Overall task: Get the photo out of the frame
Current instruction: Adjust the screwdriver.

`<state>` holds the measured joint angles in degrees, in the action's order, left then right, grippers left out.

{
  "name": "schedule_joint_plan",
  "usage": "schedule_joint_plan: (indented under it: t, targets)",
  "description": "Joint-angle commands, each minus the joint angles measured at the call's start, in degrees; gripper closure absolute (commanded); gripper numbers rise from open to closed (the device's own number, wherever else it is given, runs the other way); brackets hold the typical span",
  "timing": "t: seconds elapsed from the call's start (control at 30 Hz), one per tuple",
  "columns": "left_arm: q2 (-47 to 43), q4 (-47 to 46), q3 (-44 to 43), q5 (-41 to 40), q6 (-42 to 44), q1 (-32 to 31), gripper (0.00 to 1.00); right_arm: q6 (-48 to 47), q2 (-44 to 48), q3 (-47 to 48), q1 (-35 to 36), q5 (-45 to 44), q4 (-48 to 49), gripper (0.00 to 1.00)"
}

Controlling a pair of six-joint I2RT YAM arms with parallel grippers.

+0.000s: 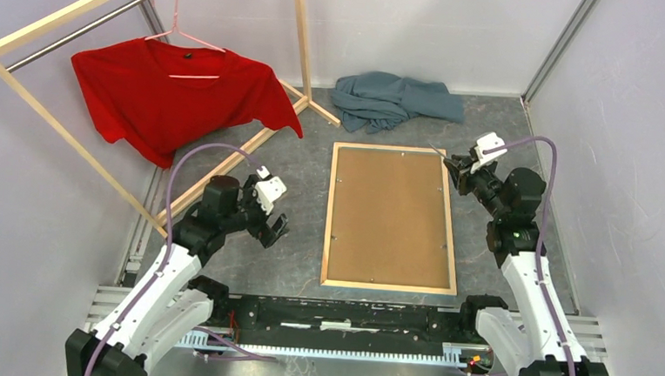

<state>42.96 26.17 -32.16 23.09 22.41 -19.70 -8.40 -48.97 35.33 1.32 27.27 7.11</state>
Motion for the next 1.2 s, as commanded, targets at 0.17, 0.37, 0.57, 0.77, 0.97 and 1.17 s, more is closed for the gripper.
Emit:
schedule_joint_plan:
  t: [0.17, 0.37, 0.57, 0.77, 0.97, 1.17]
  targets:
    - [-2.47, -6.67, 2.80, -3.28, 2.39, 1.29, 0.00, -0.91, 1.47, 0.34, -0.94, -5.42, 0.53, 1.00]
    - [-4.25, -6.47, 2.68, -3.47, 1.80, 1.58, 0.00, -0.65, -0.36, 0.22, -0.89, -5.14, 0.62, 1.00]
    - [-2.65, -8.64, 3.23, -7.66, 0.87, 1.79, 0.00, -3.98, -2.57, -0.31, -0.99, -7.30, 0.61, 1.00]
    - [2.33, -8.24, 2.10, -11.70, -0.51, 2.35, 0.00, -8.75, -6.25, -0.60, -3.08, -5.65, -0.83, 1.00]
    - [2.42, -7.76, 1.79, -8.11, -0.42, 2.66, 0.00, -13.78, -8.52, -1.33, -3.87, -5.11, -1.90, 1.00]
    - [1.11, -8.75, 3.24, -7.51, -0.26, 2.65, 0.00, -18.61, -11.61, 2.29, -3.96, -3.98, -9.73, 1.00]
